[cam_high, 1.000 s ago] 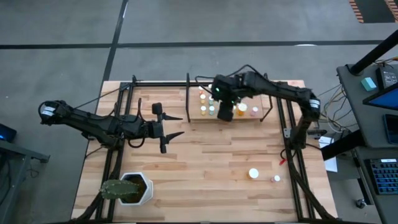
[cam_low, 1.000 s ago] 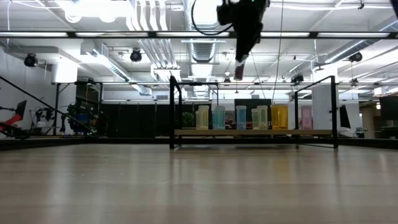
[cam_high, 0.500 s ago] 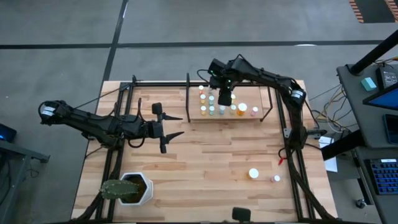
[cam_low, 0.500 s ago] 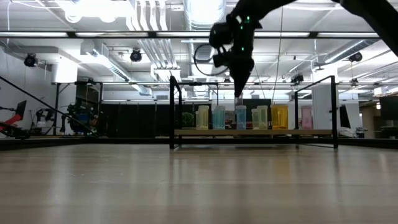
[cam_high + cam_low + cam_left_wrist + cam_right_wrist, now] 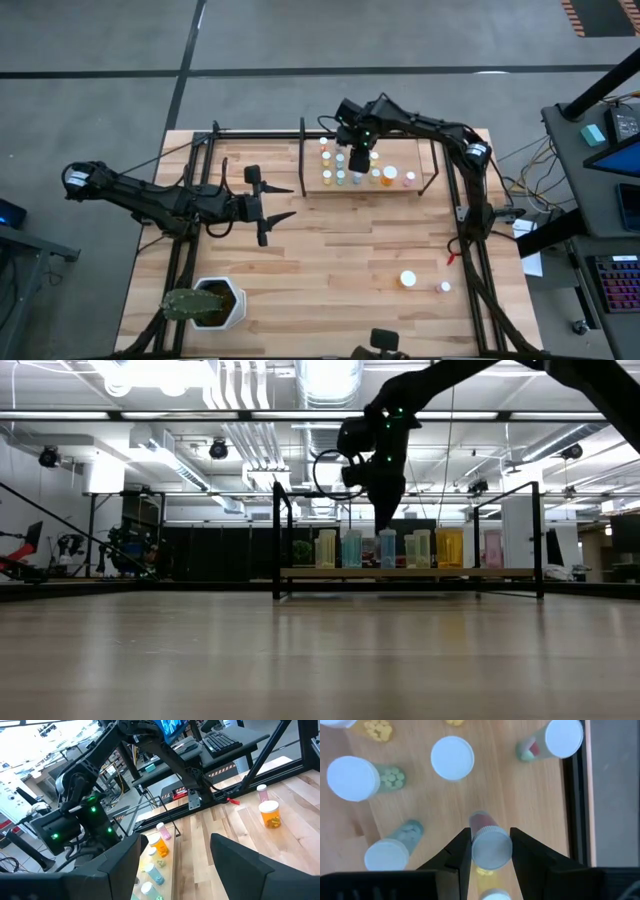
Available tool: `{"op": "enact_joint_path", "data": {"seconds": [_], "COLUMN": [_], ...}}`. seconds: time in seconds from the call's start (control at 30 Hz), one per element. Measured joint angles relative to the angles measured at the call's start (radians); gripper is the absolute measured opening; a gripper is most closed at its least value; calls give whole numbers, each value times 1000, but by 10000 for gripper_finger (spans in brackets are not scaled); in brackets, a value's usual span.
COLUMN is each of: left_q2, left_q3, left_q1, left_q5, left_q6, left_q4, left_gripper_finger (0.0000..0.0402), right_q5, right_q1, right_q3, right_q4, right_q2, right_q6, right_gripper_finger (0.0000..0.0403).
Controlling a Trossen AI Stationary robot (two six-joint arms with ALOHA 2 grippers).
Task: Pick and place medicine bottles onto shelf by color
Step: Put the blue pill bottle on the shelf aligned with the other blue pill bottle, then put the orange pill bottle on the shelf aligned with the other orange pill bottle
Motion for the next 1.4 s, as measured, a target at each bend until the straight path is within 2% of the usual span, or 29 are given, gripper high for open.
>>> {"op": "enact_joint_path", "data": {"seconds": [0.83,1.4], "left_q2": [0,0], "left_q3": [0,0], "left_q1": [0,0], "left_q5": [0,0], "left_q6": [5,4], "left_q4": [-1,0], "left_gripper_finger": [224,224], "right_q5": [10,10], "right_q1": [19,18], "right_q3": [-36,-34], "right_q4": [41,37], "right_q2": [-1,-5], "right_q6": [87,131], "right_gripper_finger": [113,164]}}
